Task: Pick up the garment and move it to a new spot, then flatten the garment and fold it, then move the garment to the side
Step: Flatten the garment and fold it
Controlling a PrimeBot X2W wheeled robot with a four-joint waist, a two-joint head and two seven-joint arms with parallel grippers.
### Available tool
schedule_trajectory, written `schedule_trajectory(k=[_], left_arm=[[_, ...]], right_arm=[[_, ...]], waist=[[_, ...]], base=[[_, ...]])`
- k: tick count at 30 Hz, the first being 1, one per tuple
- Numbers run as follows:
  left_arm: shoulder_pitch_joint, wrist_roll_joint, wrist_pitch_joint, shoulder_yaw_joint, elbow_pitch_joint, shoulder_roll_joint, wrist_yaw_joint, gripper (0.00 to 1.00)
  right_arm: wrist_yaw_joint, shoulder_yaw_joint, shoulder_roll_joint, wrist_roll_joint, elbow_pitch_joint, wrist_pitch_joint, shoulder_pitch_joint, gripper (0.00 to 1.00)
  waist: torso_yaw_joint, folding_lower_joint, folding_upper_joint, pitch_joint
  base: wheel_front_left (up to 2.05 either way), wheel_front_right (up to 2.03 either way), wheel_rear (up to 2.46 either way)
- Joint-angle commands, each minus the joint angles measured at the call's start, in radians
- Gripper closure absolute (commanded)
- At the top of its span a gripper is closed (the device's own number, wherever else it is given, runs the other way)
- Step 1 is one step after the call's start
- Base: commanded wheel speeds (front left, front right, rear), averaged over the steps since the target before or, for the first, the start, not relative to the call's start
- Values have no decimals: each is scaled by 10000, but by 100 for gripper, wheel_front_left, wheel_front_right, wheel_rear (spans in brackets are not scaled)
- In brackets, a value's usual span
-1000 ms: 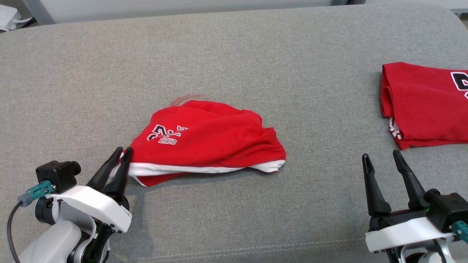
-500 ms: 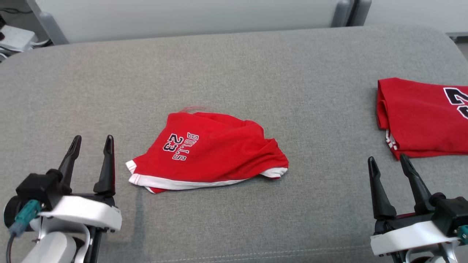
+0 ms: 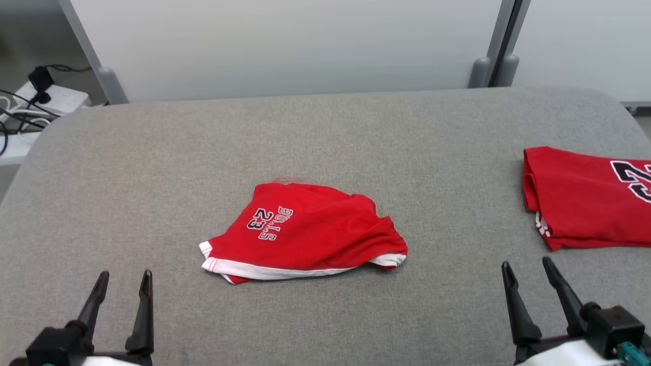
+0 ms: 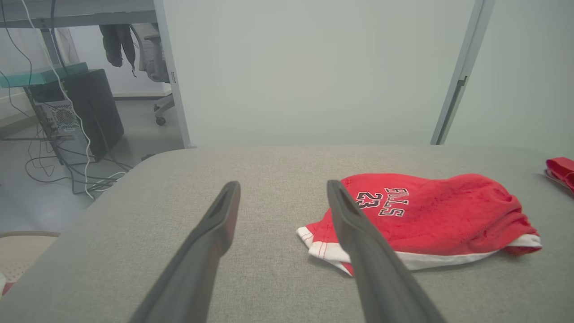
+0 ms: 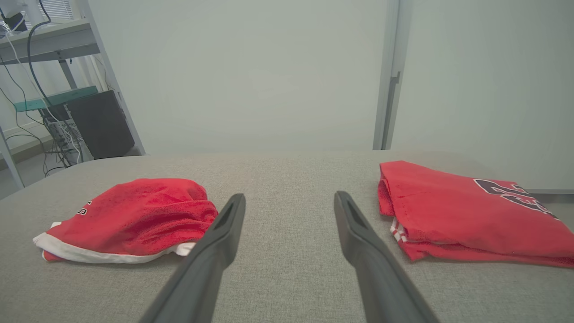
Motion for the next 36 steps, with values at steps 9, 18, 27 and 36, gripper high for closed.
schedule_trajectory(k=[9, 18, 27, 36], left_arm=[[26, 790, -91, 728, 354, -572, -783, 0], [-63, 815, -72, 739, 426, -542, -738, 0], [-74, 835, -73, 722, 413, -522, -635, 0], [-124, 768, 2, 685, 366, -471, -615, 0]], right_arm=[[0, 458, 9, 11, -652, 160, 956, 0], [0, 509, 16, 105, -697, 174, 967, 0], [0, 549, 17, 158, -638, 136, 916, 0], [0, 615, 18, 160, -608, 114, 808, 0]], waist=[[122, 0, -1, -780], [106, 0, -1, -800], [123, 0, -1, -775], [88, 0, -1, -716]], base=[[0, 0, 0], [0, 0, 0], [0, 0, 0], [0, 0, 0]])
